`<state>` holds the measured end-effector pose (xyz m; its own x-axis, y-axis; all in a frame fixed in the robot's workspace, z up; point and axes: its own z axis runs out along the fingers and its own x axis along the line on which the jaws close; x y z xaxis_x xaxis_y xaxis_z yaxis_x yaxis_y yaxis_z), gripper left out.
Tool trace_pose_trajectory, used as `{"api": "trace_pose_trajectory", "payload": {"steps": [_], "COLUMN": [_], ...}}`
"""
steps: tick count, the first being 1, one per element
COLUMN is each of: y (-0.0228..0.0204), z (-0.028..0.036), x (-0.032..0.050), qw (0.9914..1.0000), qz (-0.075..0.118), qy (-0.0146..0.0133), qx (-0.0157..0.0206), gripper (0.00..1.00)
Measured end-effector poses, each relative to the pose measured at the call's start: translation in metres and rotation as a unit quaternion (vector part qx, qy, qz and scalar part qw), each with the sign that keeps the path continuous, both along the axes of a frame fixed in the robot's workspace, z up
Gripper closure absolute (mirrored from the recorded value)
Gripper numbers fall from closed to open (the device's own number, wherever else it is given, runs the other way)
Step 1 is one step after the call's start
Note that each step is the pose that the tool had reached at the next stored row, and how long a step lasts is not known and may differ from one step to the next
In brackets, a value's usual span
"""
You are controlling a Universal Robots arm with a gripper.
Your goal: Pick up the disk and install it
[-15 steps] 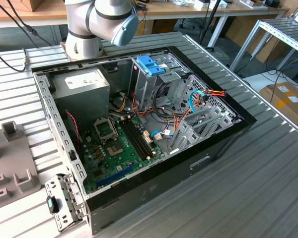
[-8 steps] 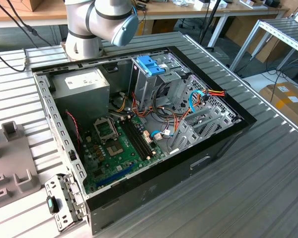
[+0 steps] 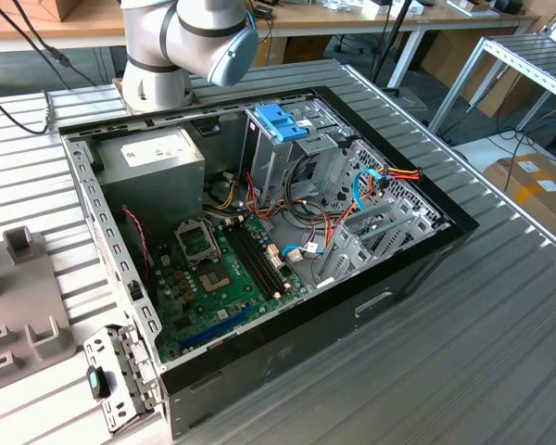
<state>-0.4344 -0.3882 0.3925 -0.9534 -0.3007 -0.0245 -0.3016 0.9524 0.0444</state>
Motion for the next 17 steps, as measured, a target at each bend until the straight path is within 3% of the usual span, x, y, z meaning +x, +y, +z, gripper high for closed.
{"api": "trace_pose_trajectory", "payload": {"steps": [17], "y": [0.0000], "z": [0.0000], "x": [0.0000], "qw": [0.99901], "qz": [0.044], "qy": [0.0000], "qx": [0.0000], "gripper": [0.89]}}
